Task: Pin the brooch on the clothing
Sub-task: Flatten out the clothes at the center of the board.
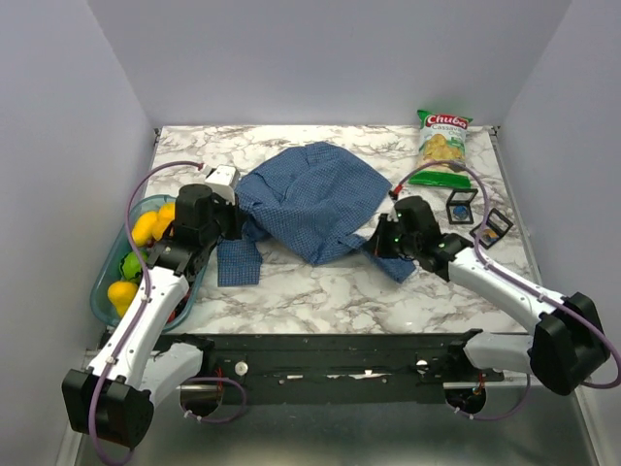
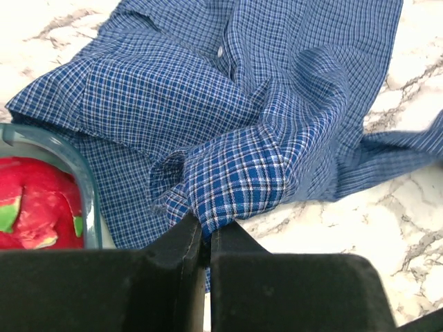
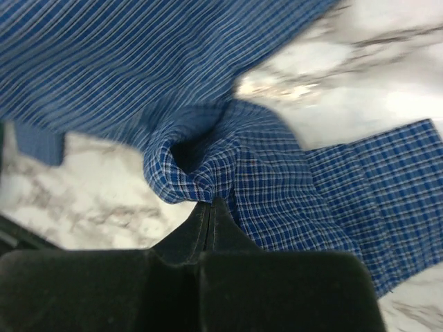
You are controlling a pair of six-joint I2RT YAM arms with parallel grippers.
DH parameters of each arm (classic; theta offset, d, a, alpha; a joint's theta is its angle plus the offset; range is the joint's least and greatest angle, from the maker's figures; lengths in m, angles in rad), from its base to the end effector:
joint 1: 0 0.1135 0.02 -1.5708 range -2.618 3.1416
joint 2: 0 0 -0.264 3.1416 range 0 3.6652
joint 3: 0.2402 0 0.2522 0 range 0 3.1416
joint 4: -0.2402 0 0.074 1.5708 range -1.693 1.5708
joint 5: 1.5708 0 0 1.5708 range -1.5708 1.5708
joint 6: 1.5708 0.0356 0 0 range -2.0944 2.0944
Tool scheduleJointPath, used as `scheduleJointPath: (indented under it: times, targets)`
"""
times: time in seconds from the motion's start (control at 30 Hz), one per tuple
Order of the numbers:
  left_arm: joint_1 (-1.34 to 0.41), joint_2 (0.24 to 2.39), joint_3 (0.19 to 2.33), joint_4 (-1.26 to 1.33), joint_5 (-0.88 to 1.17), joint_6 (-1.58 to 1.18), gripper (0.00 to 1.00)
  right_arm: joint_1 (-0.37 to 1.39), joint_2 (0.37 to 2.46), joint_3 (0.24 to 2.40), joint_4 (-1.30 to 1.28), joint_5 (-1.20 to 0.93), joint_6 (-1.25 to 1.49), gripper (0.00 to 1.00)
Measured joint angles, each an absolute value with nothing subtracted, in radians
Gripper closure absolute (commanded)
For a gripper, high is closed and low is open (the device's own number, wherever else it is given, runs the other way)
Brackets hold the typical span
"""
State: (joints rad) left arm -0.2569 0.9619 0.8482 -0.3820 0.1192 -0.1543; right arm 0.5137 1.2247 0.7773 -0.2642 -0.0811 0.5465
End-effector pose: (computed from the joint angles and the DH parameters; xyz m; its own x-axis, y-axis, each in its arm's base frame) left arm 0.2072 -0.0588 0.3099 -0.5089 -0.0241 -0.8605 0.2786 0.9412 -0.1911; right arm 0.2252 0.1304 0.2385 -0.7682 0.1613 -0.6195 -0.1685 0.8827 0.4388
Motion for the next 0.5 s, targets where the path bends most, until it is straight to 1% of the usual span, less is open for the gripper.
scheduleJointPath:
  times: [0.2, 0.23, 0.27, 0.3, 0.33, 0.4, 0.43, 0.5]
  targets:
    - [-0.257, 0.952, 0.820, -0.365, 0.056, -0.142, 1.00, 0.770, 1.229, 0.724, -0.168, -0.072, 0.656, 0.99]
    - [-0.257, 0.944, 0.810, -0.365, 0.035, -0.139, 1.00, 0.812, 1.229, 0.716, -0.157, -0.064, 0.673, 0.94]
    - [-0.257, 0.934, 0.804, -0.367, 0.021, -0.136, 1.00, 0.850, 1.229, 0.712, -0.147, -0.057, 0.687, 0.87]
    - [-0.257, 0.923, 0.798, -0.366, 0.004, -0.134, 1.00, 0.884, 1.229, 0.712, -0.137, -0.055, 0.698, 0.74]
    - [-0.257, 0.908, 0.794, -0.366, -0.014, -0.131, 1.00, 0.908, 1.229, 0.713, -0.125, -0.049, 0.704, 0.47]
    - [-0.257, 0.875, 0.789, -0.364, -0.052, -0.126, 1.00, 0.931, 1.229, 0.718, -0.114, -0.022, 0.719, 0.26]
    - [-0.257, 0.860, 0.788, -0.363, -0.069, -0.124, 1.00, 0.933, 1.229, 0.723, -0.115, 0.010, 0.715, 0.00]
    - [-0.257, 0.837, 0.788, -0.357, -0.099, -0.121, 1.00, 0.933, 1.229, 0.749, -0.138, 0.089, 0.702, 0.00]
